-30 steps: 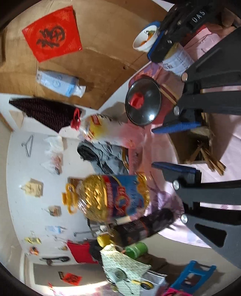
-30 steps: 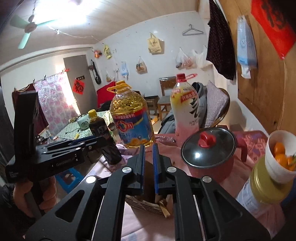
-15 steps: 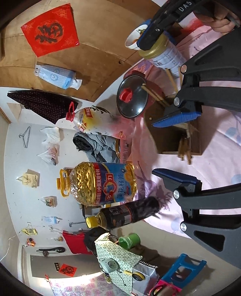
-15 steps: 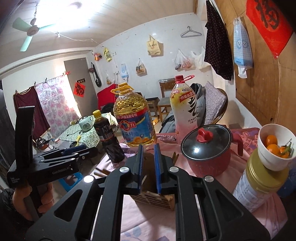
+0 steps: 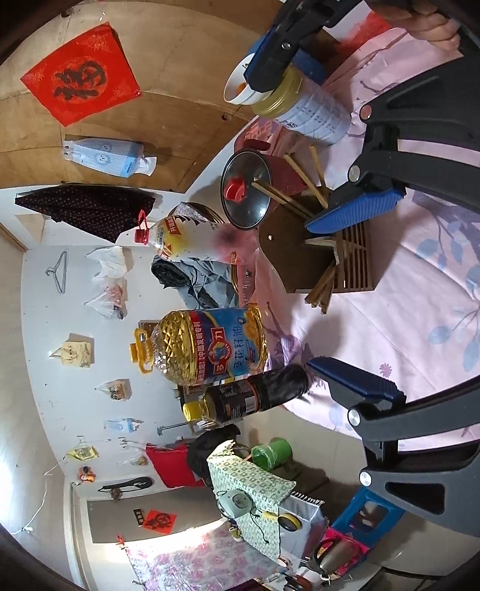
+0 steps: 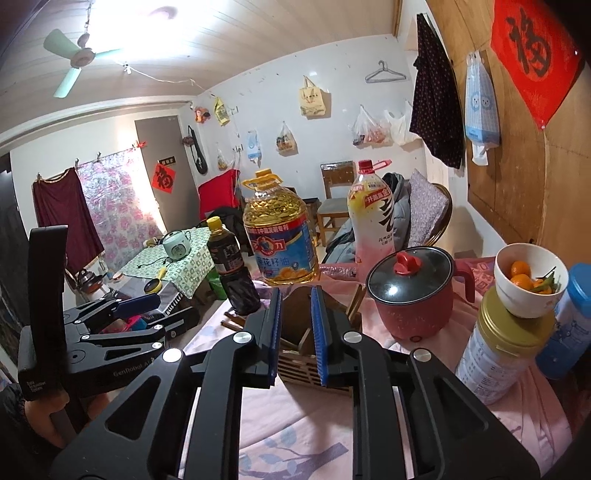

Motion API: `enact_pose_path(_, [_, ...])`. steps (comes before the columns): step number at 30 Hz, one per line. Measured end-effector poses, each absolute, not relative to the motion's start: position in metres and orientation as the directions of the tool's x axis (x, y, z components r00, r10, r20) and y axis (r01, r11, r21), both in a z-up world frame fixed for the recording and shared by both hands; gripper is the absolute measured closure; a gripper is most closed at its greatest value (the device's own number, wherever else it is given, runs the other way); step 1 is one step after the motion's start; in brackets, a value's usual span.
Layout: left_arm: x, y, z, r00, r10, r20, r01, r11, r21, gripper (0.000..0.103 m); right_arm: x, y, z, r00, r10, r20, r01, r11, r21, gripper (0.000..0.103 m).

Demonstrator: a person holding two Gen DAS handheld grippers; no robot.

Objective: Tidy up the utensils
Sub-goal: 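Pull both open grippers back and sweep them over the empty cloth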

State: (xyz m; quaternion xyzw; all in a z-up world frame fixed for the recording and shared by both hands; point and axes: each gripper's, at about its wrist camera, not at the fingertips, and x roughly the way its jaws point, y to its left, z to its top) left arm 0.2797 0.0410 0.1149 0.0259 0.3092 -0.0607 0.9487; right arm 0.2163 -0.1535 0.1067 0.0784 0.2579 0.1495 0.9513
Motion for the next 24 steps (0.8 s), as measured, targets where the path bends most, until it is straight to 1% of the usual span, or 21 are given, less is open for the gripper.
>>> enact_pose_path(7, [0.254, 0.049, 0.116, 0.81, -0.092, -0.579, 0.127, 0.992, 0.02, 0.019, 0.188, -0.143, 0.112, 0.833, 0.297, -0.466, -0.223, 0.952, 0.209, 0.077])
enact_pose_path(9, [0.248, 0.052, 0.113, 0.807, -0.097, -0.583, 0.131, 0.991, 0.017, 0.015, 0.182, -0.142, 0.109, 0.834, 0.282, -0.474, -0.205, 0.956, 0.208, 0.072])
enact_pose_path(10, [0.246, 0.053, 0.112, 0.805, -0.097, -0.586, 0.133, 0.991, 0.018, 0.014, 0.175, -0.14, 0.107, 0.833, 0.27, -0.482, -0.191, 0.959, 0.209, 0.07])
enact_pose_path(16, [0.23, 0.057, 0.092, 0.774, -0.11, -0.624, 0.156, 0.988, 0.02, 0.011, 0.148, -0.136, 0.087, 0.825, 0.22, -0.52, -0.14, 0.972, 0.19, 0.049])
enact_pose_path(18, [0.224, 0.055, 0.086, 0.767, -0.09, -0.635, 0.143, 0.989, 0.033, 0.011, 0.14, -0.139, 0.081, 0.823, 0.226, -0.522, -0.142, 0.97, 0.197, 0.04])
enact_pose_path(19, [0.22, 0.054, 0.084, 0.764, -0.07, -0.641, 0.126, 0.991, 0.042, 0.011, 0.137, -0.141, 0.079, 0.821, 0.235, -0.521, -0.148, 0.968, 0.203, 0.039])
enact_pose_path(21, [0.213, 0.052, 0.084, 0.765, -0.043, -0.643, 0.095, 0.994, 0.046, 0.011, 0.135, -0.148, 0.074, 0.812, 0.261, -0.522, -0.177, 0.963, 0.205, 0.032])
enact_pose_path(24, [0.2, 0.048, 0.082, 0.761, 0.01, -0.649, 0.025, 0.999, 0.046, 0.007, 0.133, -0.157, 0.07, 0.804, 0.273, -0.528, -0.202, 0.961, 0.189, 0.025])
